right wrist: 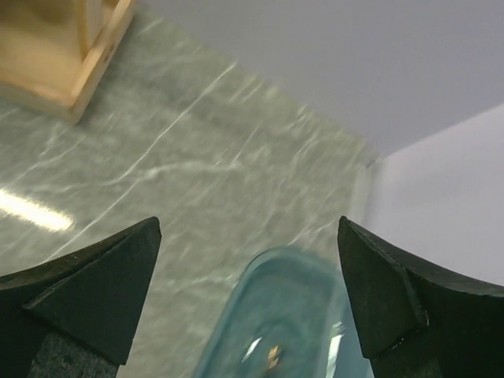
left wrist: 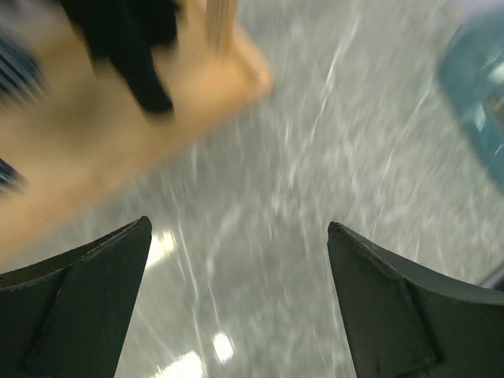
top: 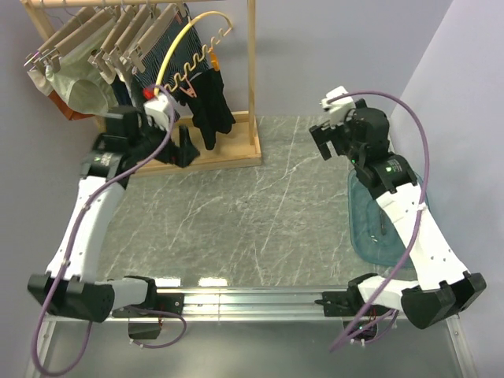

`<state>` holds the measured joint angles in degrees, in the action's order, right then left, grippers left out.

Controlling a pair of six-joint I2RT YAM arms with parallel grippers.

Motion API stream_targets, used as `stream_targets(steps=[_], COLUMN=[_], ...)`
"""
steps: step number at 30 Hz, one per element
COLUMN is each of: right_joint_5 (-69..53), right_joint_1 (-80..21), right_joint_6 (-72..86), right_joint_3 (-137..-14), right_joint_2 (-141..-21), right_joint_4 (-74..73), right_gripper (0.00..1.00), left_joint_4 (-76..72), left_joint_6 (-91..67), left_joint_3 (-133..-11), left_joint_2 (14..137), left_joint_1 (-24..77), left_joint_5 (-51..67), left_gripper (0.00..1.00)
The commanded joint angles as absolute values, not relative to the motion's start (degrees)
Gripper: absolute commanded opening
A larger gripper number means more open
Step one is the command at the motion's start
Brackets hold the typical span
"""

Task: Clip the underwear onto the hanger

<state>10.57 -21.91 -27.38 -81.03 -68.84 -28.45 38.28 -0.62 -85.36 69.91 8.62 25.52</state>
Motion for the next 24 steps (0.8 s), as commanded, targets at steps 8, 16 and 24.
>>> stream_targets(steps=[8,16,24], right_joint_5=[-15.1,-20.6,-22.4], right_joint_1=[-15.5,-15.4,-15.3], right_joint_6=[-4.2,-1.8,-1.4], right_joint_3=[-64.2,-57.4,-54.2], right_joint_2=[-66.6,-62.4,-58.5], right_joint_4=[-36.1,-32.9,-32.3], right_gripper=[1.0,1.0,1.0], left_joint_4=[38.2,34.7,33.7], left_joint_6=[1.9,0.4,-3.2], left_joint_3=[-66.4,-62.1,-61.9], left_joint_2=[69.8,70.9,70.2], left_joint_1=[8.7,8.7,8.7], left_joint_5=[21.2,21.2,22.2], left_gripper=[0.99,0.99,1.0])
